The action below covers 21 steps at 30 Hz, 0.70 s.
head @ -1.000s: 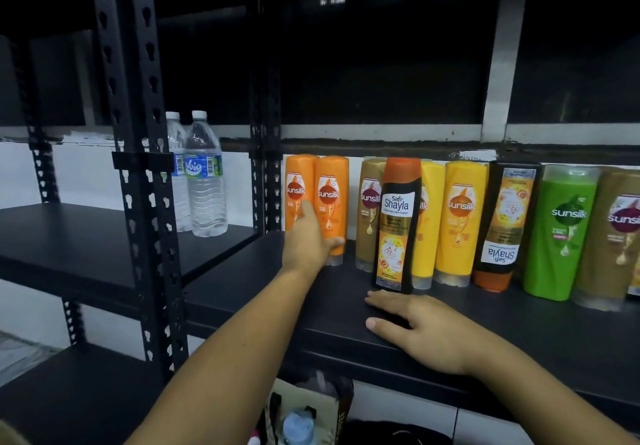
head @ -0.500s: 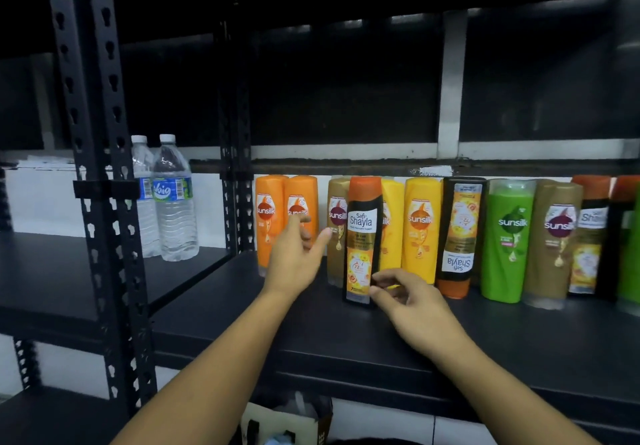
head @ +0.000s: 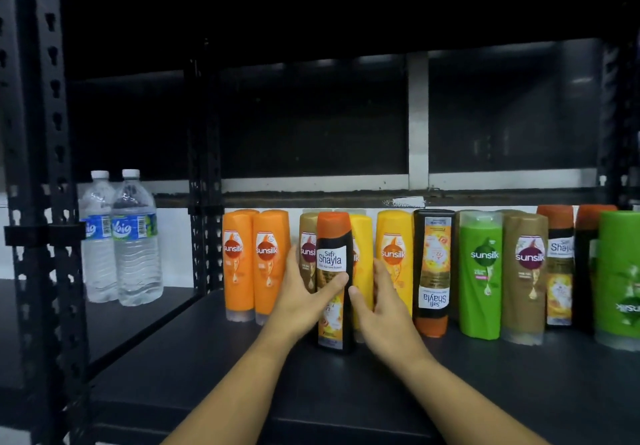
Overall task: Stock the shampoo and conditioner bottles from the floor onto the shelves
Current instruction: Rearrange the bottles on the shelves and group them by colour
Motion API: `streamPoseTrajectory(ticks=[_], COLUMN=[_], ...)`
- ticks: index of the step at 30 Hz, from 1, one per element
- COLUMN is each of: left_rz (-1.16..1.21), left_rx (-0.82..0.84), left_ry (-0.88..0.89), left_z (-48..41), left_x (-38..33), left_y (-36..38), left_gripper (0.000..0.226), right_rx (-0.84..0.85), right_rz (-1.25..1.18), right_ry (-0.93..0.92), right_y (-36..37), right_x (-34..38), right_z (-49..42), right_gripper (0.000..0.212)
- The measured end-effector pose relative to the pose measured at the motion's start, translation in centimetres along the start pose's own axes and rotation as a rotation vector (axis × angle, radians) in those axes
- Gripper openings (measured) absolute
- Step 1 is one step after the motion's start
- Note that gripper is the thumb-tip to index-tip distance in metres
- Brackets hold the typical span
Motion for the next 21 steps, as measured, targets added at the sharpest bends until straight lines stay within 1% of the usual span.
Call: streamPoseTrajectory(ticks=[1,2,3,6,8,9,11,14,15,18,21], left_rz=[0.004,0.006,0.005,-0.018,-0.022,-0.015,-0.001,0.020,0.022,0.013,0.022], left_rx=[0.000,-0.003,-0.012,-0.052,-0.042,-0.034,-0.025,-0.026,-0.023,-0.004,0.034], left_ry=[-0.006,-0.012,-0.008,0.013,0.002,0.002,-0.001,0.001,0.004,0.022,0.043], left_z=[0.0,0.0,0.0,0.0,0.1,0.1,0.0,0.0,0.1,0.1,0.3], left_x=[0.0,-0.1,-0.1,0.3,0.7,0.7,0.7,0.7,0.5,0.6,0.7], left_y=[-0.1,-0.2,-0.3,-1.0,-1.0,-0.9,-0.6,-0.5,-0.4,-0.5,-0.3], left_gripper=[0.077,0.076,0.081,0.106,0.110,0.106,0.092,0.074,0.073,0.068,0.074], right_rx=[0.010,0.021,0.036,0.047,0.038,0.029,0.023,0.097,0.122,0.149,0.202], right_rz=[0.004,0.009,0.022,0.017,0.005,-0.002,-0.022,-0.152,-0.185,-0.218,-0.223], right_ry=[-0.005,-0.001,0.010,0.006,0.010,0.012,0.022,0.091,0.112,0.097,0.078], right_y=[0.1,0.2,0.3,0.6,0.7,0.8,1.0,2.3,2.7,2.9,2.9], right_x=[-0.2,-0.4,-0.6,-0.5,-0.5,-0.5,-0.6,-1.4,-1.8,-2.2,-1.8], right_z=[-0.1,-0.1,-0.2,-0.4,-0.7,-1.0,-1.4,-2.0,-2.0,-1.9,-1.3], right_gripper=[0.061,0.055,0.052,0.054,0.057,0.058,0.064,0.066,0.065,0.065,0.068])
Point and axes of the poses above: each hand's wrist, its own z-axis away from the middle knuckle, its own y-axis out of the palm, x = y × z, the point moved 8 cm from there along -z, towards the middle knuckle, and after that the axes turned 10 degrees about y, right-handed, at the moved point
